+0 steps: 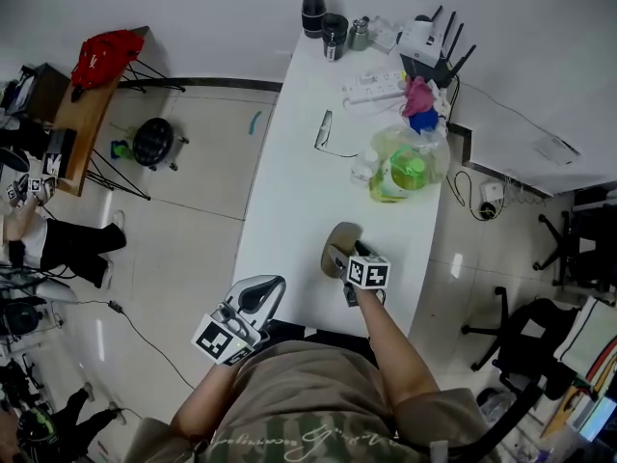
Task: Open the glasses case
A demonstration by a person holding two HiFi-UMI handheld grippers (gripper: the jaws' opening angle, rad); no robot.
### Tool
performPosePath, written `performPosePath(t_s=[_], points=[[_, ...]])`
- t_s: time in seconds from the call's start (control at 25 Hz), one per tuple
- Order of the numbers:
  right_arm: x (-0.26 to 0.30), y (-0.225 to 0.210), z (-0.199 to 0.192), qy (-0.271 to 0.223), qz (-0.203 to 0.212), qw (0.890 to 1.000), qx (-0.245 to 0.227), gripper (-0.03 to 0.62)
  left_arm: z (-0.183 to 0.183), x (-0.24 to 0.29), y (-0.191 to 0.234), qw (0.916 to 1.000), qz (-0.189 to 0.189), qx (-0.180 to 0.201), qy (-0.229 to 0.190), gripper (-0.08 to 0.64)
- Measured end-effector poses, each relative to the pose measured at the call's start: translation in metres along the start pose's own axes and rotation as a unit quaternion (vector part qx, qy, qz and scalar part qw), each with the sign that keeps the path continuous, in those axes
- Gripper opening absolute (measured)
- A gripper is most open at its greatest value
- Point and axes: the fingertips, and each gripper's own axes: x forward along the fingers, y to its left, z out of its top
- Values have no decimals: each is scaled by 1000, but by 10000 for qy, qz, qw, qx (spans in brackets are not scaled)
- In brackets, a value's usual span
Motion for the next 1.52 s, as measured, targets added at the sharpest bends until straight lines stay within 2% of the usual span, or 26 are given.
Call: performPosePath(t_s=[0.24, 0.36, 0.56, 0.68, 0.88, 1.0, 1.08, 1.24, 1.32, 1.44, 1.52], points=[[14, 10, 4, 12, -53, 9997, -251, 359, 11, 5, 7, 9999, 81, -101, -84, 5], [24, 10, 1, 155, -112, 9998, -52, 382, 7, 7, 7, 9999, 19, -140, -15, 5], [28, 16, 4, 384, -398, 9984, -99, 390, -2, 7, 4, 9997, -110, -170, 146, 5], [29, 13, 6, 450, -495, 9977, -110, 390, -1, 10, 5, 9997, -110, -191, 98, 5], [29, 15, 7, 386, -337, 9986, -106, 387, 1, 11, 5, 9997, -107, -236, 45, 6], [22, 22, 9, 360, -246, 9977, -519, 385, 2, 9, 4, 9997, -116, -234, 39, 5], [11, 33, 19, 131, -94, 9970, -753, 385, 2, 6, 6, 9997, -96, -231, 39, 5], [-37, 71, 56, -627, 426, 9937, -831, 385, 0, 2, 10, 9996, -26, -276, 54, 5], [-69, 93, 74, -954, 592, 9887, -989, 385, 1, 3, 9, 9996, -12, -262, 65, 6], [-122, 127, 96, -1456, 843, 9787, -1181, 385, 4, 9, 2, 9999, -48, -27, 162, 5], [-159, 149, 106, -1812, 1057, 9698, -1240, 385, 11, 14, -6, 9998, -161, -92, 99, 6]])
